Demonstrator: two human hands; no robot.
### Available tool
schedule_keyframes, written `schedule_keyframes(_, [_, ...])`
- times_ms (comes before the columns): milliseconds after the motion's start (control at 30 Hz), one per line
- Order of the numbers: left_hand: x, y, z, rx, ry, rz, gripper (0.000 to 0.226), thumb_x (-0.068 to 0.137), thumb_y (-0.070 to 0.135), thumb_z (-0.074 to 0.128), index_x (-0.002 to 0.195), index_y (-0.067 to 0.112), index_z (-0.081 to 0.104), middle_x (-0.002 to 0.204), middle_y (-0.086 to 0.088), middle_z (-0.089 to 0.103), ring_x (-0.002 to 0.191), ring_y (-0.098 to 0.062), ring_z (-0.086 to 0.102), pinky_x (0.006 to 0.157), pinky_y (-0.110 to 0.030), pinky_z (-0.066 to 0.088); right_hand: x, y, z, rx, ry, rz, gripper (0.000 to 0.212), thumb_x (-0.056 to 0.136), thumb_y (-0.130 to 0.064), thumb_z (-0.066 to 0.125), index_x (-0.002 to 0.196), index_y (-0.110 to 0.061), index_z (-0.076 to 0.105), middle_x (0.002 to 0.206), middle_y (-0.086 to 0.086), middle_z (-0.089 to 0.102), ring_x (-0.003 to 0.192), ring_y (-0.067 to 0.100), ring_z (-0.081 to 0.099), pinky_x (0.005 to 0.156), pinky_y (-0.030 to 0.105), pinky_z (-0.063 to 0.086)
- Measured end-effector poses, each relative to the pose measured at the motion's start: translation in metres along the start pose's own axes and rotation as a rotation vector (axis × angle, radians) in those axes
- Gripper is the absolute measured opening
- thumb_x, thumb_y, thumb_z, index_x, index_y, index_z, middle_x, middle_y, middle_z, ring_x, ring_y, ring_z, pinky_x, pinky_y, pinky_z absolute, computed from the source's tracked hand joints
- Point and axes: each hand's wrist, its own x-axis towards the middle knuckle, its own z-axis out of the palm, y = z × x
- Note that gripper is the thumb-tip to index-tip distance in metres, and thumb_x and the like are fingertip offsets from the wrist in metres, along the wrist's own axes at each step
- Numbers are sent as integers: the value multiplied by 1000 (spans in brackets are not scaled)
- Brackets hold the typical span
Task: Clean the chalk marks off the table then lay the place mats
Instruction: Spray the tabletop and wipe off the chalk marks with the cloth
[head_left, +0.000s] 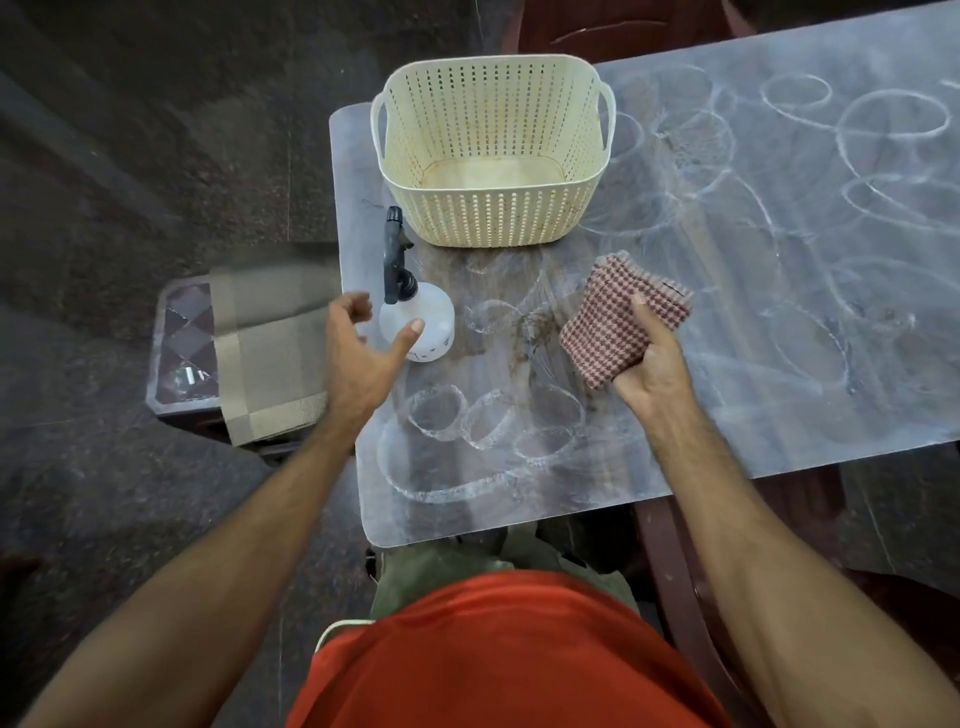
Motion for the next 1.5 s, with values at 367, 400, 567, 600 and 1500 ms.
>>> schedule_keyframes(367, [67, 29, 27, -86, -198, 182, 60, 86, 27, 73, 136, 10, 45, 95, 3, 62, 80, 1, 59, 79, -21, 52, -25, 40, 4, 21, 44, -64, 51, 85, -20, 65, 133, -5, 56, 128, 12, 65, 118, 29, 62, 96, 51, 52])
schedule_keyframes(400, [65, 30, 28, -122, -214, 170, 61, 86, 25, 70, 139, 12, 44, 97, -1, 63, 83, -7, 62, 84, -31, 56, -29, 42, 5, 21, 46, -76, 50, 85, -20, 65, 132, -6, 57, 127, 12, 65, 118, 29, 62, 96, 51, 52])
schedule_keyframes(567, [46, 37, 2, -152, -266, 192, 47, 84, 16, 64, 129, 23, 52, 103, 14, 63, 68, -21, 59, 68, -50, 57, -46, 46, 6, 46, 79, -134, 46, 84, -19, 66, 128, -5, 59, 119, 10, 70, 109, 27, 67, 84, 46, 58])
schedule_keyframes(600, [38, 38, -10, -140, -302, 198, 41, 84, 13, 63, 122, 24, 55, 103, 2, 64, 59, -19, 56, 62, -46, 58, -49, 47, 7, 47, 82, -144, 47, 83, -19, 66, 128, -5, 59, 119, 10, 70, 108, 27, 68, 83, 45, 58])
schedule_keyframes(1500, [-66, -70, -129, 131, -597, -143, 13, 92, 15, 65, 104, 12, 63, 91, -22, 66, 39, -15, 52, 43, -25, 47, -98, 72, 0, -32, 135, -249, 55, 81, -17, 70, 133, -4, 56, 125, 11, 68, 112, 27, 67, 90, 50, 55])
